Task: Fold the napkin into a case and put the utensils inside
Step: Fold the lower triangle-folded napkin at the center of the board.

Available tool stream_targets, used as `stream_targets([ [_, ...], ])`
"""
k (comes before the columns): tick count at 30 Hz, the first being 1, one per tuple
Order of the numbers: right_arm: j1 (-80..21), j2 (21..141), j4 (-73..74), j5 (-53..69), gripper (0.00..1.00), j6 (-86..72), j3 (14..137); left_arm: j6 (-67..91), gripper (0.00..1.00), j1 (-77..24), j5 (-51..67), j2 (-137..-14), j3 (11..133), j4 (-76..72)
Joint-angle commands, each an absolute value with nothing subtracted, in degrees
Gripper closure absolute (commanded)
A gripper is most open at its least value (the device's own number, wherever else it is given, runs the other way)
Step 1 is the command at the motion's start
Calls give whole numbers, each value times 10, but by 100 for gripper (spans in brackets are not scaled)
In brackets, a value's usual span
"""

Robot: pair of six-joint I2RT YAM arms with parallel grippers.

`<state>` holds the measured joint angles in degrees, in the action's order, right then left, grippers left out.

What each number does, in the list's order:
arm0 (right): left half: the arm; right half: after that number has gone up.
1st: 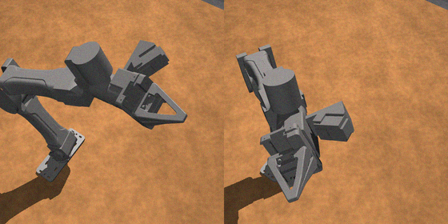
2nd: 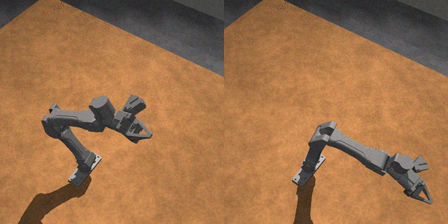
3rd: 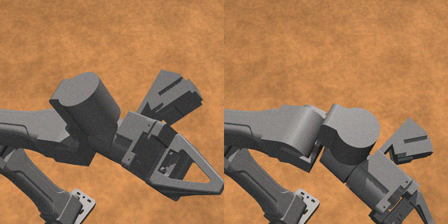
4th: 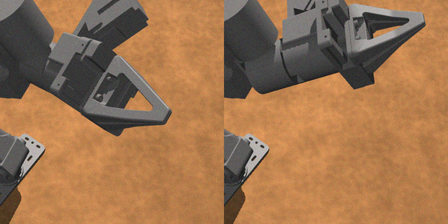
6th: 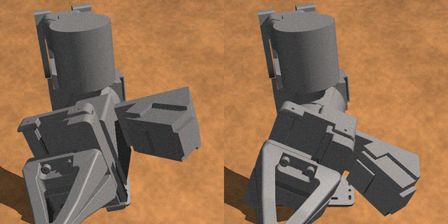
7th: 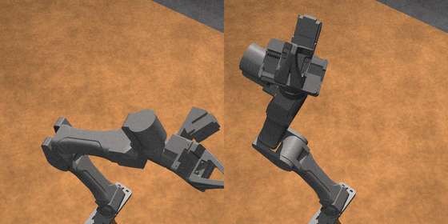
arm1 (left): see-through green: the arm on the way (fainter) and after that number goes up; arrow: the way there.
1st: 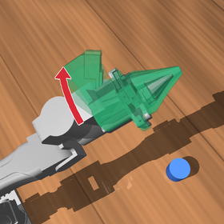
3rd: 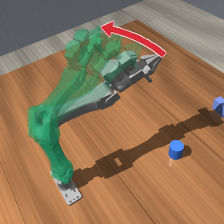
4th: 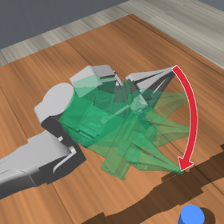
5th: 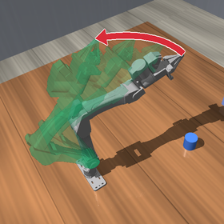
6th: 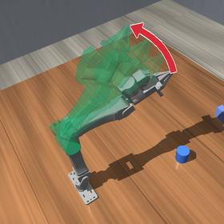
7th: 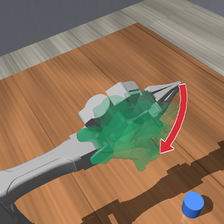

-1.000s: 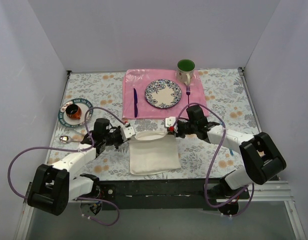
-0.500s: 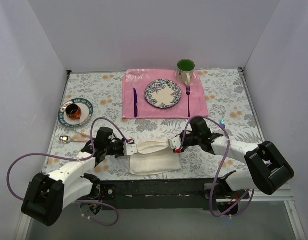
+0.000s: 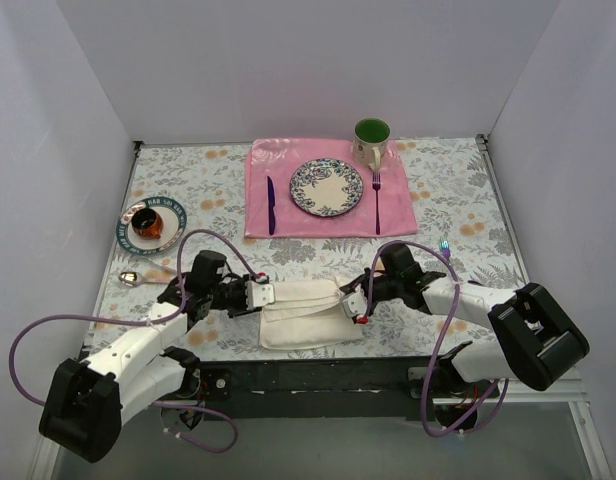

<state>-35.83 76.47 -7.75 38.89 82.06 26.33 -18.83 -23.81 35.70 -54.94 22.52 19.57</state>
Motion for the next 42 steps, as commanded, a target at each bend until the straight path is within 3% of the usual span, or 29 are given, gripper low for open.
stream_targets([
  [1, -363, 767, -76, 389, 98, 861, 257, -121, 69, -234, 388, -515, 273, 238],
  [8, -367, 758, -74, 388, 98, 866, 247, -51, 71, -243, 390, -621, 342, 223],
  [16, -371, 748, -62, 389, 94, 865, 247, -37, 74, -301, 332, -641, 311, 185],
  [19, -372, 744, -55, 386, 84, 858, 252, -29, 74, -308, 309, -666, 307, 177],
  [23, -371, 741, -26, 384, 80, 846, 270, -25, 75, -313, 284, -700, 301, 164],
  [30, -371, 697, 21, 369, 45, 814, 277, -33, 76, -319, 273, -712, 291, 149],
  [37, -371, 640, 84, 355, 44, 675, 333, -40, 76, -327, 269, -702, 282, 149],
  [42, -371, 679, 141, 340, 45, 529, 428, -47, 76, -337, 264, -694, 279, 149],
])
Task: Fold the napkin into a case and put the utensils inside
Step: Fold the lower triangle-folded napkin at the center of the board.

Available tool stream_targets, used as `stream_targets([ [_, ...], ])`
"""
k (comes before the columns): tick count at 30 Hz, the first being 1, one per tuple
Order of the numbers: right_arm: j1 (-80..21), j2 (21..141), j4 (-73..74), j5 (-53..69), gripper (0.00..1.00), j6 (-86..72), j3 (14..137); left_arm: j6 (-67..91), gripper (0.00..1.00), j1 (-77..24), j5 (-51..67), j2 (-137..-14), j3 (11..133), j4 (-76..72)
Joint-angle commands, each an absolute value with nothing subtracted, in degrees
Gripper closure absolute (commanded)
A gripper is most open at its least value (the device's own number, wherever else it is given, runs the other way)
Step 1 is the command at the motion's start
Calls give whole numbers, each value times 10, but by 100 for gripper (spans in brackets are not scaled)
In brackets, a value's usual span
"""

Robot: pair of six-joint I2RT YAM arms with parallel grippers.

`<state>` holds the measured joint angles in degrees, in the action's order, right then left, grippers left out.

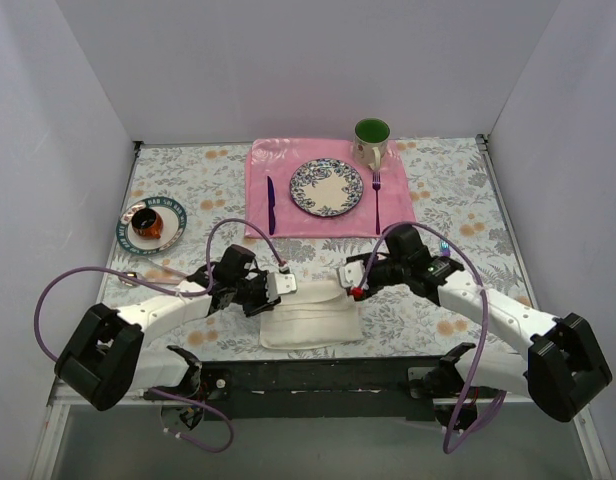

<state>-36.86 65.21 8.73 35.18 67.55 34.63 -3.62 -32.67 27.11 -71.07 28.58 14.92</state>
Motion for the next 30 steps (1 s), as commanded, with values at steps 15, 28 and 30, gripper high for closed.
stream_targets([
  [15, -364, 843, 261, 329, 56, 390, 534, -54, 77, -350, 254, -679, 276, 152],
  [28, -364, 881, 242, 283, 66, 374, 543, -53, 77, -354, 252, -663, 274, 156],
  [30, -364, 889, 238, 271, 63, 365, 545, -52, 77, -354, 252, -660, 273, 156],
])
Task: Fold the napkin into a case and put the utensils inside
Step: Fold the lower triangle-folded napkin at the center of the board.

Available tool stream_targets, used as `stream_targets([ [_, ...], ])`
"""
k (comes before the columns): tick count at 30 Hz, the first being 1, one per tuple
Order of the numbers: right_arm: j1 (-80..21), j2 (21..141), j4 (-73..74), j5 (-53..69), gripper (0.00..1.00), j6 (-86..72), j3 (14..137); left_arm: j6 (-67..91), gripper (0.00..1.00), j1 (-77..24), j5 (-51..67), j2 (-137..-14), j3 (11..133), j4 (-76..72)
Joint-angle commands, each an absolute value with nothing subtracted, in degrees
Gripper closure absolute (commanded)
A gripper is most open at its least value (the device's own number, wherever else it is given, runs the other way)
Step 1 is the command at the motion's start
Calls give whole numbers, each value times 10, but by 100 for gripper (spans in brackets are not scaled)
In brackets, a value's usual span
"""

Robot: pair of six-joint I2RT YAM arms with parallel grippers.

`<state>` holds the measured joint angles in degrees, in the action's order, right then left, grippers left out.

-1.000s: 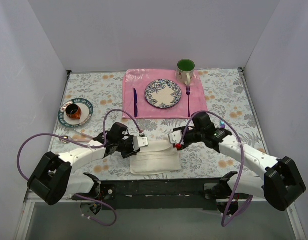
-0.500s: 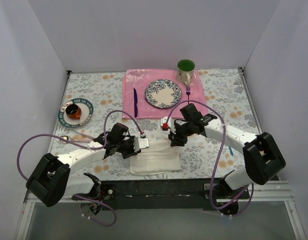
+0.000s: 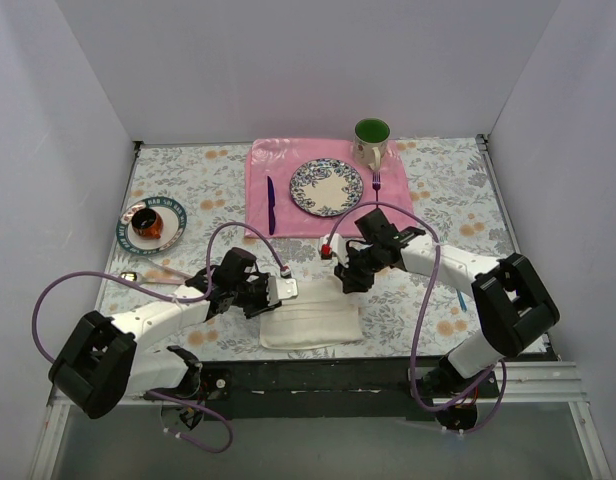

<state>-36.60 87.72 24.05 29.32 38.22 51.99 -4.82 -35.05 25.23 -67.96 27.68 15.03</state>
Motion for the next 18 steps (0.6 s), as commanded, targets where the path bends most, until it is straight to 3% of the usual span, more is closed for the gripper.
stream_targets([
  [1, -364, 891, 239, 269, 63, 364, 545, -52, 77, -354, 253, -660, 273, 156],
  [4, -365, 894, 241, 265, 68, 365, 547, -53, 77, -355, 251, -659, 272, 156],
  [8, -364, 875, 246, 281, 99, 377, 547, -52, 77, -355, 251, -659, 274, 157],
  [18, -370, 846, 276, 299, 99, 419, 531, -40, 76, -356, 256, -639, 293, 171],
])
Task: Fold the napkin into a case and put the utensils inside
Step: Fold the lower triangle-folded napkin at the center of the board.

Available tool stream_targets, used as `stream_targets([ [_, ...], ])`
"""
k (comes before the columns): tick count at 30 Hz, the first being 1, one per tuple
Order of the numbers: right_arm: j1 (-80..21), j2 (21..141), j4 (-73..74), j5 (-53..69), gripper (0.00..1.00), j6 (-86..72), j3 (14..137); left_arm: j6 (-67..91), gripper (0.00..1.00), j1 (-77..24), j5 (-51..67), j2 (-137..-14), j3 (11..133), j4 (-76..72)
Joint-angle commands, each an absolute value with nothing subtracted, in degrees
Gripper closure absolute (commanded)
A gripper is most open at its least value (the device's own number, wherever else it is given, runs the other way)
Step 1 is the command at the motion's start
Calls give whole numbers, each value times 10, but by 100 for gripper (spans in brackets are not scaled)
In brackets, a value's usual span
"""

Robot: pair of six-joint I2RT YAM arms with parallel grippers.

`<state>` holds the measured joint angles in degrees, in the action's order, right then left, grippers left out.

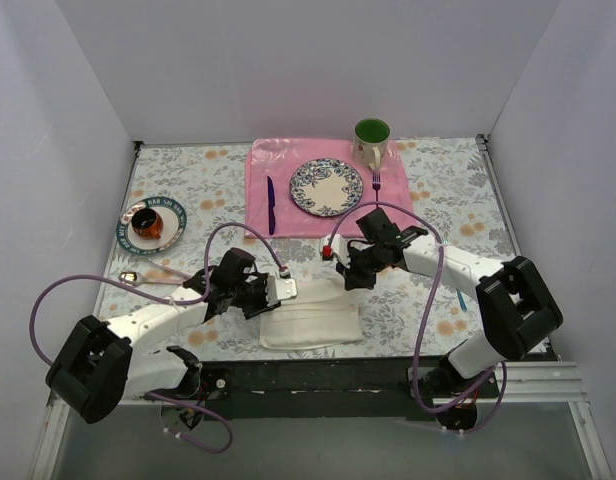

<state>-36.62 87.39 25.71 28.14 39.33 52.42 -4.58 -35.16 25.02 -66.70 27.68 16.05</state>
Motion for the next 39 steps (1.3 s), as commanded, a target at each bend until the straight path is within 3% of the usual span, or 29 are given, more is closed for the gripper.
stream_targets([
  [1, -373, 843, 278, 299, 99, 429, 527, -40, 76, -358, 257, -636, 296, 177],
  [8, -398, 839, 262, 284, 99, 445, 490, -7, 73, -367, 269, -618, 323, 178],
  [14, -400, 877, 238, 266, 99, 455, 478, 50, 73, -376, 251, -672, 343, 159],
  [26, -393, 846, 235, 265, 99, 450, 469, 106, 89, -382, 227, -744, 292, 127],
  [30, -377, 817, 273, 293, 91, 429, 511, 89, 91, -382, 226, -744, 282, 127],
  [33, -360, 797, 308, 323, 77, 403, 564, 76, 92, -382, 224, -738, 276, 127],
  [39, -354, 815, 303, 375, 73, 323, 613, 49, 92, -382, 220, -728, 266, 125],
])
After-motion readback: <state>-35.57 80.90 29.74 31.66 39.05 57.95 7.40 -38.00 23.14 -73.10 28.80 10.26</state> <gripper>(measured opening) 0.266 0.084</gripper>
